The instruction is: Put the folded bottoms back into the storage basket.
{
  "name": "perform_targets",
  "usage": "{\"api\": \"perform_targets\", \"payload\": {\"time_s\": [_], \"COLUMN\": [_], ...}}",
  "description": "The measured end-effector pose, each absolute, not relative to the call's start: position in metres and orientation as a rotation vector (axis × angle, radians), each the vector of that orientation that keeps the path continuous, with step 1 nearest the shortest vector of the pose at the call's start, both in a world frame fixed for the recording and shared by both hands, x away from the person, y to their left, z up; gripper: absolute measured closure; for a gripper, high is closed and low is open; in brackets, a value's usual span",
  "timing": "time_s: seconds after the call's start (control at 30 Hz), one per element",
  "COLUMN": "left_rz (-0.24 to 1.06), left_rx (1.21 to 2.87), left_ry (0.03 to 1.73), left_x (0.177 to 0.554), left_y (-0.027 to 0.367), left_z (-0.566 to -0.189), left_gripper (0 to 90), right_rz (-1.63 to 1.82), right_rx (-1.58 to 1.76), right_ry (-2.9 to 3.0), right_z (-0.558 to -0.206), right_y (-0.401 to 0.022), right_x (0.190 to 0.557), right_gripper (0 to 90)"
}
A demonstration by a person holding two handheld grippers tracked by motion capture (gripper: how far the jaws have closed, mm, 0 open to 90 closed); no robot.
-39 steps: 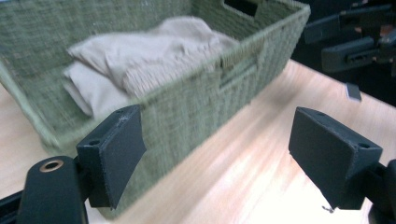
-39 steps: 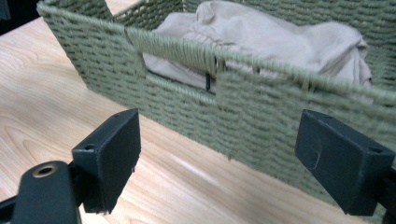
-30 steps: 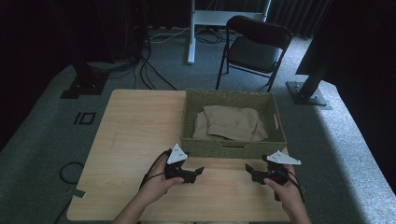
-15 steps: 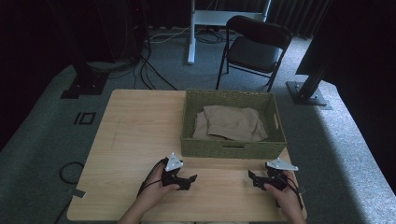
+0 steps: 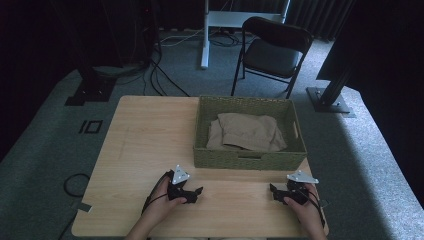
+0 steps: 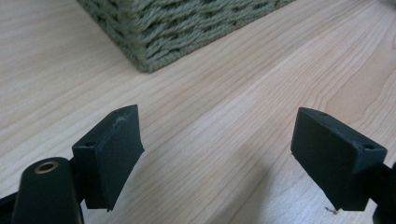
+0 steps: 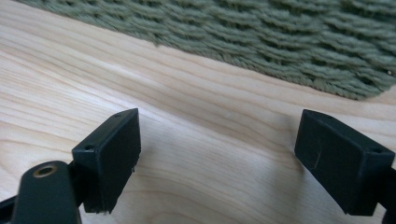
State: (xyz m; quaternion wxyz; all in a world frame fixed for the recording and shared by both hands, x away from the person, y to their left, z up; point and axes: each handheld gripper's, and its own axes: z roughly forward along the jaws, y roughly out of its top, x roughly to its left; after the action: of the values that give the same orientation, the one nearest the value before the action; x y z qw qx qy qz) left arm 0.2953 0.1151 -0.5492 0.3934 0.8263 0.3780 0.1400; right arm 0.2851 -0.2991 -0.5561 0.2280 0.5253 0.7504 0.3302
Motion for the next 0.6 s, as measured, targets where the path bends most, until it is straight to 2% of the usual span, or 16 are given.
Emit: {"api": "perform_targets", "payload": {"time_s": [0.2, 0.37, 0.6], "left_rz": [0.370, 0.434, 0.469], "left_rx": [2.130, 2.167, 2.149], "left_ry": [0.995, 1.006, 1.089], "left_x": [0.2960, 0.2943, 0.2922], "left_y": [0.1157, 0.1133, 0.1090], "left_z": [-0.5515, -0.5522, -0.5528], "left_gripper": [17.4, 17.4, 12.4], "right_rz": [0.898, 0.898, 0.898], "right_rx": [1.465, 1.472, 1.474], "right_ry": [2.061, 2.059, 2.058], "right_z": [-0.5564, -0.5565, -0.5566], "right_y": [-0.3000, -0.3001, -0.3000], "right_x": [0.2885, 0.2890, 0.2891], "right_gripper": [13.8, 13.5, 13.5]}}
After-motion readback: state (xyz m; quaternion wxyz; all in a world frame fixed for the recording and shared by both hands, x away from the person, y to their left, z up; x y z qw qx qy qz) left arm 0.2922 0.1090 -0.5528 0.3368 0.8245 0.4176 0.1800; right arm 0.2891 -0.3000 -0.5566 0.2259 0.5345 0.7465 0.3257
